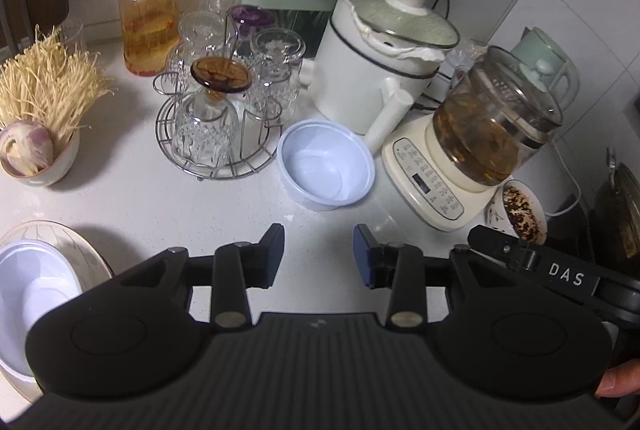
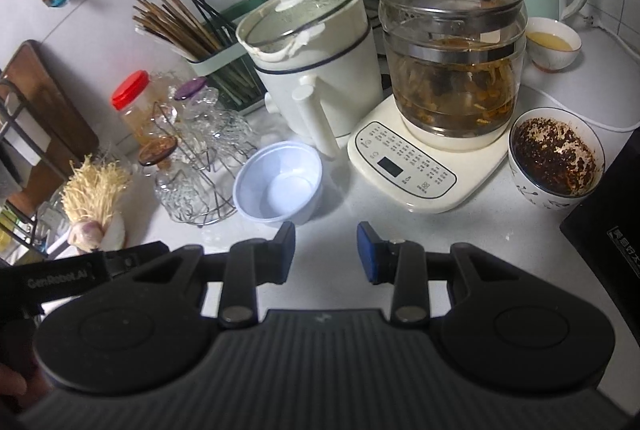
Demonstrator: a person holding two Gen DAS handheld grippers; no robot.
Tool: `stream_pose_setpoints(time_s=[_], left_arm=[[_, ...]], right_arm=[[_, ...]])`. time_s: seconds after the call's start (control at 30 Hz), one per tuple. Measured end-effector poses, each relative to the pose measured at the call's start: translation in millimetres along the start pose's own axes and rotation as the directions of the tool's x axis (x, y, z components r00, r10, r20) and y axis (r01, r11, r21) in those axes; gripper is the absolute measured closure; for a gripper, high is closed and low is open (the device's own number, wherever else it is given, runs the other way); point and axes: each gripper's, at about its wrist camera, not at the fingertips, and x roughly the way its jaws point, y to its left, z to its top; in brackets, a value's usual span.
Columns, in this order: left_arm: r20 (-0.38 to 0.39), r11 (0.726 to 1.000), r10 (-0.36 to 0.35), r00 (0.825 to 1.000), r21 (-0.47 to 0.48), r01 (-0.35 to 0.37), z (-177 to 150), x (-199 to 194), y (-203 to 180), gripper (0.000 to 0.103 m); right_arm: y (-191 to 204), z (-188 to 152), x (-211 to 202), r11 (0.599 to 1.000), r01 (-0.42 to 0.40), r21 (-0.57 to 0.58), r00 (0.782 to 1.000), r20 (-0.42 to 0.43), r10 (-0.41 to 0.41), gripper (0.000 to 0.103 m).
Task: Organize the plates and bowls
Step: 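Move both grippers toward the small pale blue bowl beside the kettle, then close both grippers on the rim of the small pale blue bowl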
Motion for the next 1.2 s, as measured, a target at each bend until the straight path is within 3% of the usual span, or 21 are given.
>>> stream_pose_setpoints(time_s=[0.27, 0.4, 0.97, 1.2], left_arm=[[-0.020, 0.999, 0.027, 0.999, -0.036, -0.028, 6, 38, 4, 0.059], [-0.026, 0.998, 0.033, 0.999, -0.060, -0.035, 10, 59, 7, 0.059], [0.028, 0.979, 0.043, 0.999, -0.199, -0.036, 18, 134, 31, 0.055], [0.040, 0.974, 0.031, 0.999, -0.227, -0.021, 23, 153, 36, 0.055]], right_arm=[[-13, 13, 33, 1.000, -0.026, 0.001, 0.999, -0.045, 0.026, 0.065], [-17, 17, 54, 0.999, -0.046, 0.009, 0.997, -0.070, 0.046, 0.053], [-6, 30, 142, 0.989, -0.148, -0.029, 0.982, -0.122, 0.144, 0.054], [-3, 41, 166, 0.990, -0.133, -0.049, 0.985, -0.115, 0.127, 0.064]])
